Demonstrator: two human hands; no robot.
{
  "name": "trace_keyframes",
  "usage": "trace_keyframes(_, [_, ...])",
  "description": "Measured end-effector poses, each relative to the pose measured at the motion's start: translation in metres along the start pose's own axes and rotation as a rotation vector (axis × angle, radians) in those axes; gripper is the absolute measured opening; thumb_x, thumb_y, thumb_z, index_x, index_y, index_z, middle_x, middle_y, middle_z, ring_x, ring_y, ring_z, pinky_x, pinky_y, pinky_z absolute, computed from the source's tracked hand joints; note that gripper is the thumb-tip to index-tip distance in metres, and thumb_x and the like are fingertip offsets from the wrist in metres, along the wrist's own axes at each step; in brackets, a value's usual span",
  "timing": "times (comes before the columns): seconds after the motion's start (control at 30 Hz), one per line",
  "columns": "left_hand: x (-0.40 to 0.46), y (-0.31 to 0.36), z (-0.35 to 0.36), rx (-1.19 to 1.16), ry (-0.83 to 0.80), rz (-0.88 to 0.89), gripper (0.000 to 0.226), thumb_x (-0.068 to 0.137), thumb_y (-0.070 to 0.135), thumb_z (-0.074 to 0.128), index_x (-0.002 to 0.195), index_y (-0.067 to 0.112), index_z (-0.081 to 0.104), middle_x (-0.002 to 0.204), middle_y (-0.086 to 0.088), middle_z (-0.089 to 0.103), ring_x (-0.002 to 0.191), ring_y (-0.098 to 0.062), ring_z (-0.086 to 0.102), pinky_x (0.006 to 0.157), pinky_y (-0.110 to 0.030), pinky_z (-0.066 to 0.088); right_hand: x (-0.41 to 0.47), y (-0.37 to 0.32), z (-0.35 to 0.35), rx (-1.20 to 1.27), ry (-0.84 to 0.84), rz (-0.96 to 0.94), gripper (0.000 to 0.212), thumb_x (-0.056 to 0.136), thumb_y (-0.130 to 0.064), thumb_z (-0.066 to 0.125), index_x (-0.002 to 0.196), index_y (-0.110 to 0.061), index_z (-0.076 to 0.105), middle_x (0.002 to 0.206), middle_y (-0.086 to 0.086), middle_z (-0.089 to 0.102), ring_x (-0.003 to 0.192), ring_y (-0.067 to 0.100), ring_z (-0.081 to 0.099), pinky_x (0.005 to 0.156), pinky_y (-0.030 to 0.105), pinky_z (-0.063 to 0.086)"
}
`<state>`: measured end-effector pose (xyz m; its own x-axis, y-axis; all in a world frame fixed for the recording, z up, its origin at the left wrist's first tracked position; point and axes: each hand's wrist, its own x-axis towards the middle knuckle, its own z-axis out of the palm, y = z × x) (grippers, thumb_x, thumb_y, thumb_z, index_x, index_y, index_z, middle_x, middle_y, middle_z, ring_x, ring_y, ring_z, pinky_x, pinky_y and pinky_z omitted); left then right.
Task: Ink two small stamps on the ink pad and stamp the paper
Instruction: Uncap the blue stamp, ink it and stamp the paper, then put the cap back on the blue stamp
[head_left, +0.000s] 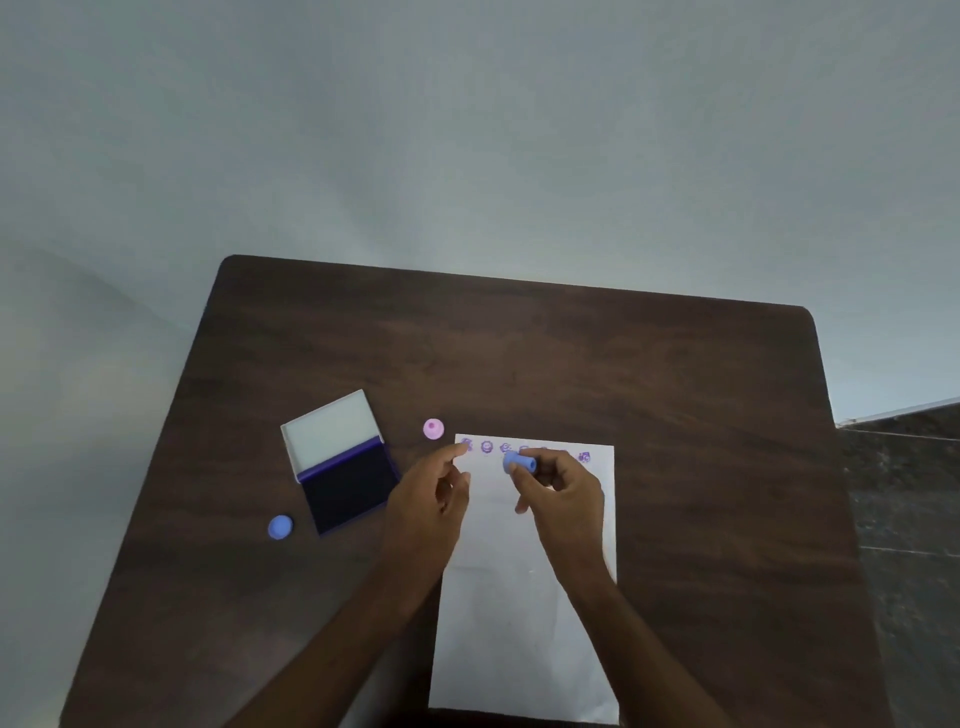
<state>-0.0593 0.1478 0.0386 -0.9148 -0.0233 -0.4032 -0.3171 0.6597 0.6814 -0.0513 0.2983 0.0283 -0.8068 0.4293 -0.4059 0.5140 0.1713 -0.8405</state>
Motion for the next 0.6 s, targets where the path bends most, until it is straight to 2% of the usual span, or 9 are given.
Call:
trace_keyframes(0.03, [-0.004,-0.003,-0.006,-0.023,-0.005,0.057,0.035,0.097,0.029,0.052,0.131,0.024,0.052,0.130,0.002,0.059,0.113,-0.014,0.057,0.089,-0.014,0.043,-0.001,-0.003,0.004,-0.017,-0.022,-0.005,0.024,0.079,-0.031,0.073,0.096,-0.015,0.070,0.087,-0.002,0.072,0.066,0.015,0.065,0.051,0.007,0.048])
trace_keyframes(0.1, [-0.012,-0.010,-0.018,-0.020,0.028,0.138,0.036,0.097,0.028,0.049,0.133,0.028,0.050,0.129,0.004,0.057,0.118,-0.012,0.053,0.092,-0.012,0.038,-0.006,-0.012,0.013,-0.054,-0.072,-0.028,0.024,0.080,-0.029,0.074,0.098,-0.014,0.070,0.087,-0.001,0.072,0.065,0.013,0.065,0.050,0.005,0.046])
trace_keyframes(0.17, [-0.012,-0.024,-0.025,-0.002,0.052,0.048,0.037,0.097,0.028,0.051,0.134,0.023,0.050,0.131,0.000,0.056,0.120,-0.014,0.052,0.096,-0.014,0.038,-0.011,-0.019,0.023,-0.072,-0.126,-0.056,0.024,0.081,-0.027,0.073,0.099,-0.012,0.070,0.087,0.001,0.072,0.064,0.013,0.065,0.048,0.005,0.045])
trace_keyframes(0.23, [-0.011,-0.039,-0.030,0.009,0.073,-0.074,0.036,0.096,0.029,0.053,0.131,0.017,0.052,0.132,-0.004,0.057,0.121,-0.019,0.054,0.101,-0.024,0.039,-0.017,-0.024,0.033,-0.083,-0.173,-0.079,0.022,0.081,-0.023,0.073,0.098,-0.011,0.069,0.084,0.001,0.071,0.062,0.012,0.064,0.047,0.006,0.045])
trace_keyframes(0.33, [-0.022,-0.063,-0.046,-0.010,0.137,-0.059,0.033,0.096,0.025,0.054,0.129,0.020,0.054,0.129,0.000,0.059,0.119,-0.017,0.055,0.099,-0.025,0.041,-0.026,-0.028,0.051,-0.087,-0.251,-0.118,0.020,0.081,-0.022,0.072,0.099,-0.012,0.070,0.082,0.000,0.072,0.065,0.013,0.067,0.053,0.010,0.051])
trace_keyframes(0.43, [-0.036,-0.081,-0.063,-0.062,0.242,-0.045,0.032,0.095,0.021,0.057,0.127,0.024,0.057,0.120,0.001,0.062,0.111,-0.012,0.059,0.096,-0.028,0.050,-0.034,-0.032,0.069,-0.086,-0.341,-0.139,0.020,0.083,-0.021,0.071,0.102,-0.016,0.071,0.083,-0.001,0.074,0.065,0.014,0.069,0.057,0.017,0.056])
trace_keyframes(0.53, [-0.047,-0.099,-0.077,-0.103,0.335,-0.093,0.030,0.093,0.018,0.059,0.123,0.022,0.060,0.107,0.005,0.062,0.099,-0.011,0.061,0.088,-0.022,0.050,-0.041,-0.036,0.088,-0.117,-0.418,-0.163,0.021,0.085,-0.019,0.069,0.105,-0.016,0.070,0.084,0.001,0.074,0.063,0.015,0.070,0.062,0.022,0.058])
trace_keyframes(0.6, [-0.054,-0.115,-0.083,-0.130,0.398,-0.132,0.029,0.092,0.015,0.061,0.121,0.020,0.062,0.106,0.007,0.062,0.098,-0.009,0.060,0.088,-0.021,0.049,-0.048,-0.040,0.102,-0.140,-0.463,-0.172,0.022,0.085,-0.020,0.068,0.107,-0.017,0.069,0.086,0.002,0.074,0.064,0.014,0.069,0.063,0.021,0.058])
